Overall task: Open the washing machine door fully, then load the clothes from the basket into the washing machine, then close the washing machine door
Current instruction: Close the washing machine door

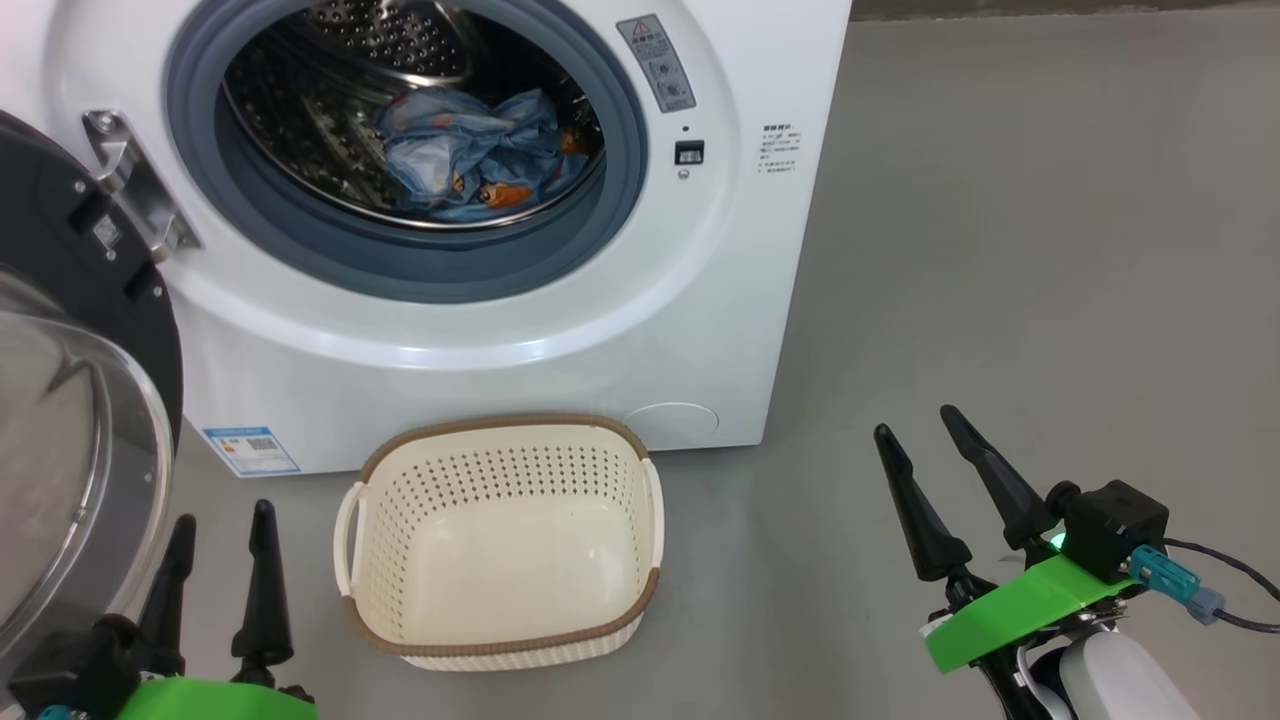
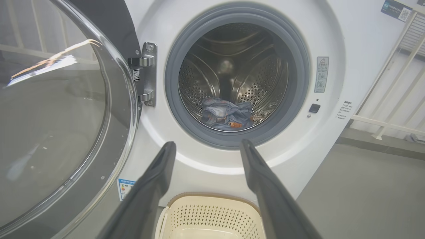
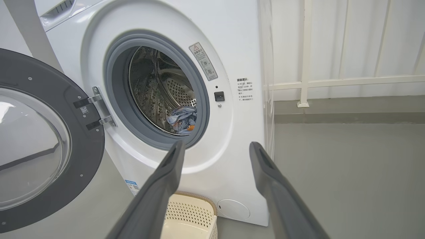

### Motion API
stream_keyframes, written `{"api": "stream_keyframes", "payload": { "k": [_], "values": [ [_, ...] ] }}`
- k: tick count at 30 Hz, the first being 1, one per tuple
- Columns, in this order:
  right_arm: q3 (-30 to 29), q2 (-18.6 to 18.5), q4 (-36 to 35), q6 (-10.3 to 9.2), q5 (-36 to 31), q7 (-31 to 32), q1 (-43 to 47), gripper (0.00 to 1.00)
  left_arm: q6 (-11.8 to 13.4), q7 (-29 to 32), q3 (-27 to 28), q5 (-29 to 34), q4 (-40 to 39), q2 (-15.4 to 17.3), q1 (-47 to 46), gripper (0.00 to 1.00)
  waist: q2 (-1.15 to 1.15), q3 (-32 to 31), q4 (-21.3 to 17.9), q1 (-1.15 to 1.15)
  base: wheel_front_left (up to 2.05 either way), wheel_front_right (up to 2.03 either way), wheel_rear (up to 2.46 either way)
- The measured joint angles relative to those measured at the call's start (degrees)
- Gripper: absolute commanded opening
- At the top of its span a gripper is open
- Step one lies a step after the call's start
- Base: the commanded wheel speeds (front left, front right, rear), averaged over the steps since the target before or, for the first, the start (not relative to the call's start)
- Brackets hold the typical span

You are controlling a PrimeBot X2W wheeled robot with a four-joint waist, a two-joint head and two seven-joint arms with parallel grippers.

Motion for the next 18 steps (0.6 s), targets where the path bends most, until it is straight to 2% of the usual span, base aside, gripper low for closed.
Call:
{"api": "stream_keyframes", "payload": {
  "k": [18],
  "values": [
    [-0.15,0.01,0.01,0.0,0.0,0.0,0.0,1.0,-0.42,-0.01,0.47,0.98,0.0,-0.3,0.0,1.0,0.0,-0.05,0.17,0.0,-0.03,0.03,0.0]
  ]
}}
